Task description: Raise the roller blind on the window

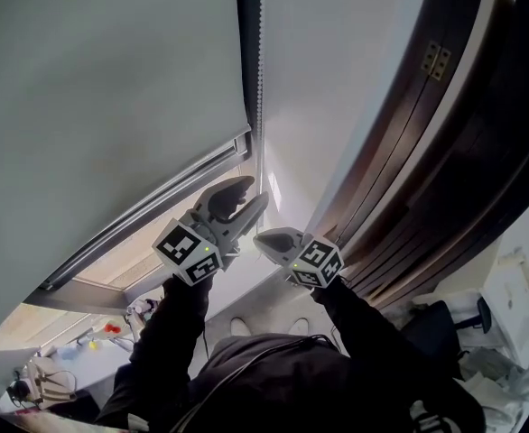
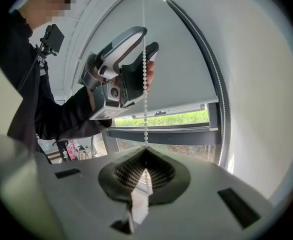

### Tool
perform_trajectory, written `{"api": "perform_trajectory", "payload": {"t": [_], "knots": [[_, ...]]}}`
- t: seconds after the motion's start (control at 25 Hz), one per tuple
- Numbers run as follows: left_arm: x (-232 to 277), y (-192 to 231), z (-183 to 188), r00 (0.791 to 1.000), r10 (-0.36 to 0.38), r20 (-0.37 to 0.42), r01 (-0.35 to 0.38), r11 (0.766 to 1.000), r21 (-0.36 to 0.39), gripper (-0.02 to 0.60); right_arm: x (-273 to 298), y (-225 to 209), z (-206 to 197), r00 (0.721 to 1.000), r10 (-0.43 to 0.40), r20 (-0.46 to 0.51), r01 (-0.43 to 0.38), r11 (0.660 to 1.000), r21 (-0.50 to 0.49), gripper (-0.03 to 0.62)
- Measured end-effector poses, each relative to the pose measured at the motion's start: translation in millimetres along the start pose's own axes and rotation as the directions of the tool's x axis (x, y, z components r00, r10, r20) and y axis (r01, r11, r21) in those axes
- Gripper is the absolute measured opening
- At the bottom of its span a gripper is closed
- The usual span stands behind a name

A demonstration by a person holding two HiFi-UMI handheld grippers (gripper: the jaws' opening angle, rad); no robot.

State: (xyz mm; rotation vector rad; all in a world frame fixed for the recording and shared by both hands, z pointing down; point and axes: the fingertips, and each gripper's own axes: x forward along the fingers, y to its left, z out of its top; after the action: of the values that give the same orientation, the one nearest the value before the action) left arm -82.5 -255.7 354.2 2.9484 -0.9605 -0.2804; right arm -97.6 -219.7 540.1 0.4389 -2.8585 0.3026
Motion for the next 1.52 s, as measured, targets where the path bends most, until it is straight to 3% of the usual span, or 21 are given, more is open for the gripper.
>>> {"api": "perform_trajectory", "payload": {"t": [0.2,0.4,0.6,0.68,0.72,0.84,0.96,1.04,1.16,1.36,1.44,1.52], "knots": [[0.4,-4.3,-0.6,1.000,-0.019,-0.023,0.020,0.999,0.029,0.020,1.0,-0.8,-0.4,1.000,-0.002,0.015,0.002,1.000,0.023,0.006],[0.8,-7.8,-1.0,0.998,-0.028,-0.056,0.030,0.999,0.042,0.012,-4.5,-7.5,-1.2,1.000,-0.013,0.018,0.012,0.999,0.030,0.006],[-2.4,-7.6,-1.9,1.000,-0.013,-0.005,0.013,1.000,-0.004,0.011,-12.4,-2.9,-3.1,1.000,0.021,0.014,-0.021,1.000,-0.005,0.016],[-4.9,-7.9,-6.7,1.000,-0.006,0.002,0.006,1.000,-0.008,0.009,-17.3,2.6,4.1,0.997,0.057,0.050,-0.057,0.998,0.003,0.205],[-4.9,-7.6,-13.0,1.000,-0.006,-0.008,0.005,1.000,-0.008,0.009,-22.1,3.7,13.4,0.993,0.074,0.088,-0.076,0.997,0.016,0.238],[-2.7,-5.2,-55.4,0.996,-0.005,-0.091,0.002,0.999,-0.032,0.009,-43.4,-2.1,51.3,0.976,0.081,0.202,-0.087,0.996,0.020,0.256],[-12.4,-4.5,-125.7,0.979,-0.002,-0.205,-0.018,0.995,-0.093,0.009,-59.9,-4.3,83.9,0.965,0.072,0.252,-0.069,0.997,-0.019,0.268],[-22.8,-8.5,-171.5,0.966,-0.007,-0.259,-0.031,0.990,-0.141,0.009,-67.7,-1.4,102.2,0.957,0.077,0.280,-0.068,0.997,-0.039,0.268],[-34.6,-17.0,-218.3,0.962,-0.019,-0.271,-0.028,0.985,-0.169,0.009,-75.4,3.4,127.6,0.945,0.081,0.316,-0.061,0.996,-0.071,0.268],[-40.0,-38.3,-235.6,0.968,-0.052,-0.245,0.005,0.982,-0.189,0.009,-74.2,10.5,167.2,0.932,0.105,0.348,-0.079,0.993,-0.090,0.262],[-38.5,-41.5,-235.2,0.971,-0.057,-0.231,0.013,0.982,-0.188,0.010,-74.6,12.2,182.6,0.924,0.116,0.364,-0.079,0.990,-0.115,0.208],[-38.1,-41.8,-235.4,0.972,-0.056,-0.227,0.016,0.985,-0.174,0.009,-77.3,10.7,192.3,0.923,0.096,0.373,-0.047,0.989,-0.140,0.079]]}}
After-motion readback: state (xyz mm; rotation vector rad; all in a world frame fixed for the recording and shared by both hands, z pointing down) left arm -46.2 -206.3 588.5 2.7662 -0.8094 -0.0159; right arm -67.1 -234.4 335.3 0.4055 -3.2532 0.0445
